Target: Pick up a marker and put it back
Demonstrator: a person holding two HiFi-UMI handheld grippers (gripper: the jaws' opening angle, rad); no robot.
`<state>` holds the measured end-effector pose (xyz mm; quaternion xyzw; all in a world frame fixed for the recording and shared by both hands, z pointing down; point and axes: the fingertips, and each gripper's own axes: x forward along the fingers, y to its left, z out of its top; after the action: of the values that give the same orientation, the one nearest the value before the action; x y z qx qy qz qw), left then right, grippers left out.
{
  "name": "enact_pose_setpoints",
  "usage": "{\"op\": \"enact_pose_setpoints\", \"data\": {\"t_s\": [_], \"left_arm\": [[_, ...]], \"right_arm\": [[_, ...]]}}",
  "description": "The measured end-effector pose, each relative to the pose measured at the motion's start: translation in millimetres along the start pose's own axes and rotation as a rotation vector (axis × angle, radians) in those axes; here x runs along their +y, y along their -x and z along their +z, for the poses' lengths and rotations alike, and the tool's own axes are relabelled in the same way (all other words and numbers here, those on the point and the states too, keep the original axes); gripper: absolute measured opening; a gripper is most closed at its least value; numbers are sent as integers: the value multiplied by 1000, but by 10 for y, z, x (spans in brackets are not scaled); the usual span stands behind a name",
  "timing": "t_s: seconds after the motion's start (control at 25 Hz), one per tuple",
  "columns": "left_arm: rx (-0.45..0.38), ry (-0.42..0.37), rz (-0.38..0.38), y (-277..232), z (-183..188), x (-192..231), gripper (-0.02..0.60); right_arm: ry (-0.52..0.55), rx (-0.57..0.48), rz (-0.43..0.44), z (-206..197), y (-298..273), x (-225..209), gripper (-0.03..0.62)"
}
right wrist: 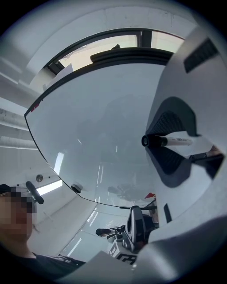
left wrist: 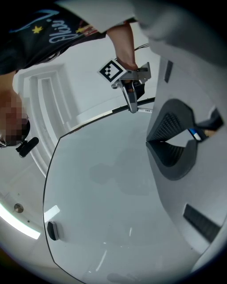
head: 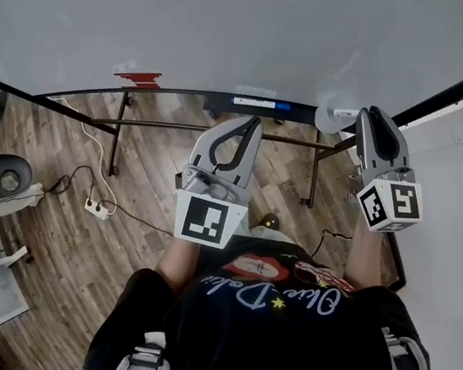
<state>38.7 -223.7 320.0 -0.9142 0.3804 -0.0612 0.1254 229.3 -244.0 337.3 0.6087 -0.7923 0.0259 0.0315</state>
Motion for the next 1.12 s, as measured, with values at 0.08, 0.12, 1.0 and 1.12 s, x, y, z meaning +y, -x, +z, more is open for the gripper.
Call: {"op": "enact_pose_setpoints", "data": {"t_s": [0.08,0.12,1.0,1.12], "left_arm": [[-3,8,6,8,25,-10,3],[-4,11,9,9,38,-15,3],[-24,22,-4,44,188,-429,3],[-23,24,-5,61,207,-481,3]], "right_arm": [[4,-6,4,50,37,6,72],[6,-10,5,76,55,3,72],[3,-56,9,195,570,-26,72],[1,-73,14,206,642,-30,72]]}}
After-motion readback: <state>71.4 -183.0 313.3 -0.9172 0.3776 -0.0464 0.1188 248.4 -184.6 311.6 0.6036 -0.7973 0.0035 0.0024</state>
